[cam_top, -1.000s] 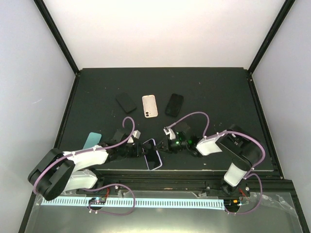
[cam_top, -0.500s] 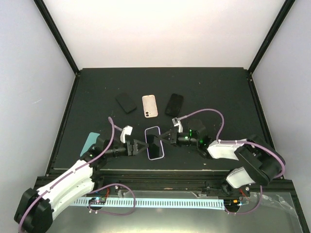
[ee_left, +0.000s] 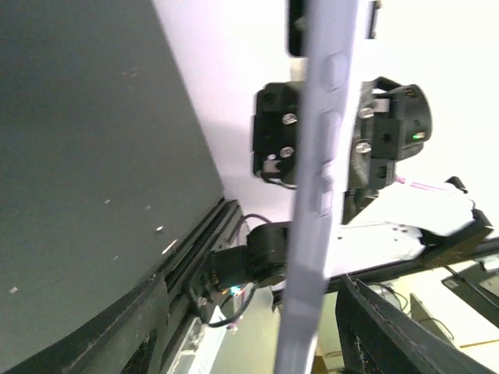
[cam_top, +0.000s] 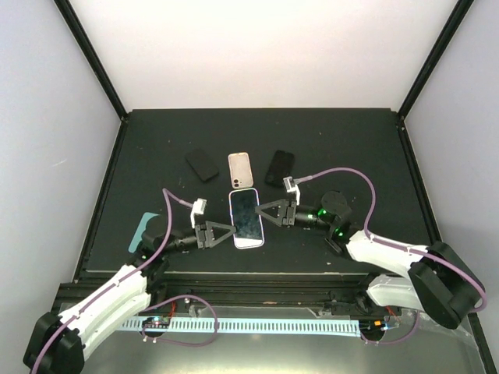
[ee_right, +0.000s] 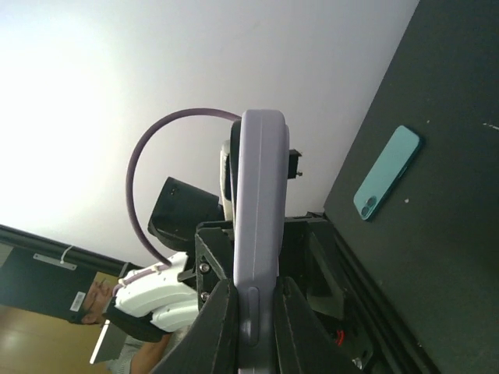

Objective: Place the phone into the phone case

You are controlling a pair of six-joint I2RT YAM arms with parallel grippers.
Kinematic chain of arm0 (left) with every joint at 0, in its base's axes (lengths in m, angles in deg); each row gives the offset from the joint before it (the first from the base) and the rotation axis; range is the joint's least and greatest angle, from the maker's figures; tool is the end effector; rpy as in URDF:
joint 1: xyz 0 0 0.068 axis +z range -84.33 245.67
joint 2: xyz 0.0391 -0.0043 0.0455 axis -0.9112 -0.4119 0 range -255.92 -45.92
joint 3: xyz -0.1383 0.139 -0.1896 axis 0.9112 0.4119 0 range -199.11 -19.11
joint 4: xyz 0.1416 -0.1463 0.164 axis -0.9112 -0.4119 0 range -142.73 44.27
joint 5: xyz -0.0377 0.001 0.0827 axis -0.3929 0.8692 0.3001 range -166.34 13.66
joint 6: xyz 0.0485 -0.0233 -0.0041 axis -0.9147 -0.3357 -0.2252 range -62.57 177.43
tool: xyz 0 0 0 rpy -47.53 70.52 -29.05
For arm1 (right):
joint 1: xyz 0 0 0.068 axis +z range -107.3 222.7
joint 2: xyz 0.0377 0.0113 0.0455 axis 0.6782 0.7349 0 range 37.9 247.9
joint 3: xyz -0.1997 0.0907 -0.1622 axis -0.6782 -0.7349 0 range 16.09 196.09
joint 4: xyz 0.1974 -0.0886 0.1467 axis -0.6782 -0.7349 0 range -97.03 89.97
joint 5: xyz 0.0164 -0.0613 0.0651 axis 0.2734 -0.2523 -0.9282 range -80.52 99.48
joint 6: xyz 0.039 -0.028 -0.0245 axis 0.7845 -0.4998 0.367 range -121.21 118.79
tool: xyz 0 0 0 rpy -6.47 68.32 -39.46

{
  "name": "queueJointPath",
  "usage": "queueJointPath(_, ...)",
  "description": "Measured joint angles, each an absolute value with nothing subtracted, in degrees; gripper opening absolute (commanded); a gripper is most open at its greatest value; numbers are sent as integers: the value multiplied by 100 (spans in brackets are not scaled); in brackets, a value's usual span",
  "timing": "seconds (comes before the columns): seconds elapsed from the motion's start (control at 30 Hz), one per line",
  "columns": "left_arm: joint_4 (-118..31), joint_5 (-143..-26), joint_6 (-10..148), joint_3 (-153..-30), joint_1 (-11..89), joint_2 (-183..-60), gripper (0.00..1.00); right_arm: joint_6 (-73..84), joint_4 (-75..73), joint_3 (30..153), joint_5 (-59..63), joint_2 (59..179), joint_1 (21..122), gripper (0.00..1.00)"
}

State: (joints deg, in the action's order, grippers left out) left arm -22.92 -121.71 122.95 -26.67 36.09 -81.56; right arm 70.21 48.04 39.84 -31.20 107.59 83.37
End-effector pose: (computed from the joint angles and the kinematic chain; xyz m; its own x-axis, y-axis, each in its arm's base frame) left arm 0.1165 -0.0954 0.1957 -0.9096 -0.2188 -0.3532 0.3264 0.1496 -0.9333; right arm 0.1690 0.1757 0.2305 -0.9278 0.1506 -0.3413 -0.3416 0.0250 0.9395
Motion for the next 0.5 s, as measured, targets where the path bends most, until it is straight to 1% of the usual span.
queueJointPath(0.23, -1361, -12335, 12627, -2669, 3609, -8300, 53, 7163, 4844, 3962, -3298, 10700, 8339, 5)
queueJointPath(0.4, -1110, -12363, 12658, -2669, 3609, -8569, 43, 7160, 4844, 3962, -3405, 10680, 8343, 6)
queueJointPath(0.5, -994, -12396, 12660, -2669, 3607, -8766, 44, 7160, 4844, 3957, -3453, 10678, 8345, 6)
